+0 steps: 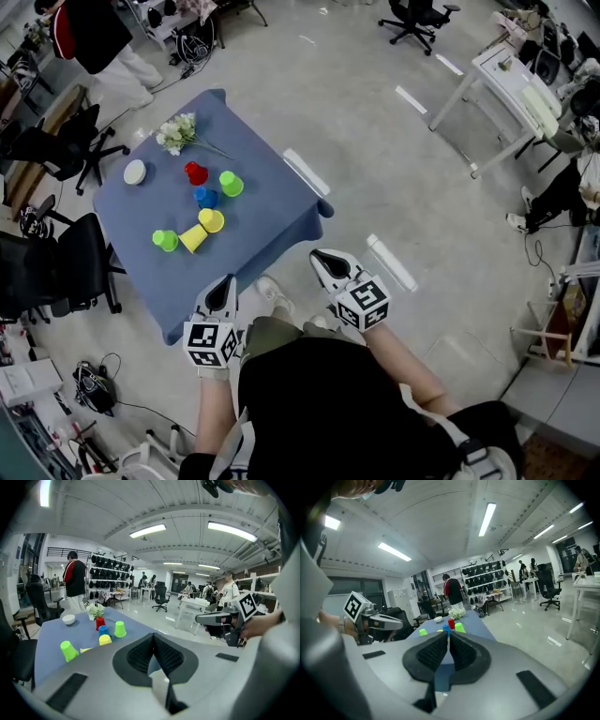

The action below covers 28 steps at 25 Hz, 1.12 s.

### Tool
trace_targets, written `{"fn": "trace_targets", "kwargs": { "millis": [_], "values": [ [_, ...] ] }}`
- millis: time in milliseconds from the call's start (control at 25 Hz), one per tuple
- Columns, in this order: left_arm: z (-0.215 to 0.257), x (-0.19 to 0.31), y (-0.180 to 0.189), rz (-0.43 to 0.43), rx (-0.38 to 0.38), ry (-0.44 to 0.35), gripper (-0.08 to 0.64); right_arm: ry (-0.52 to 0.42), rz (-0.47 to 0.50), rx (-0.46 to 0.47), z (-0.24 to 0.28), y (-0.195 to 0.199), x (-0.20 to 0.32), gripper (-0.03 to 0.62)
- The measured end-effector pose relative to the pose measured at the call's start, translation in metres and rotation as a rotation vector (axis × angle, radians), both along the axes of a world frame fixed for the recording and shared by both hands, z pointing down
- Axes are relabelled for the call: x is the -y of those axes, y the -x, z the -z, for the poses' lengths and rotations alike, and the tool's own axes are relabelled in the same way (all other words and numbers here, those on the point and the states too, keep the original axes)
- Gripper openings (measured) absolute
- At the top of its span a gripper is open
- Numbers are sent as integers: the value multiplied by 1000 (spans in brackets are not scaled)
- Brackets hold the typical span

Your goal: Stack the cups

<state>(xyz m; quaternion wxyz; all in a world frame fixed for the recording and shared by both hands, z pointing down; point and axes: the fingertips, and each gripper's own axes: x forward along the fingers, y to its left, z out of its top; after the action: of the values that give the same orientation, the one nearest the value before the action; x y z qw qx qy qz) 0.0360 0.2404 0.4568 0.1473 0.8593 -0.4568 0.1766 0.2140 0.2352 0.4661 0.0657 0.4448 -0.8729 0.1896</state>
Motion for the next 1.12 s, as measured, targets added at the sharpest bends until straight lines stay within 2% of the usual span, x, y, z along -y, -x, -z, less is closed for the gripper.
{"fn": "trace_targets", "kwargs": {
  "millis": [360, 560, 760, 1000, 1120],
  "values": [
    [-14, 112, 37, -19, -66, 26, 9, 30, 24, -97, -3, 43, 109, 26],
    [-24, 156, 69, -24, -62, 40, 9, 40, 59, -135, -7, 83, 170, 26],
    [-39, 177, 99, 2, -80, 80, 9, 50, 134, -184, -8, 122, 207, 26],
    [-52, 184, 117, 61, -79, 116, 9, 78, 267, -256, -25, 152, 235, 32],
    [-56, 188, 123, 104, -76, 134, 9, 93, 325, -305, -38, 160, 253, 104]
  ]
}}
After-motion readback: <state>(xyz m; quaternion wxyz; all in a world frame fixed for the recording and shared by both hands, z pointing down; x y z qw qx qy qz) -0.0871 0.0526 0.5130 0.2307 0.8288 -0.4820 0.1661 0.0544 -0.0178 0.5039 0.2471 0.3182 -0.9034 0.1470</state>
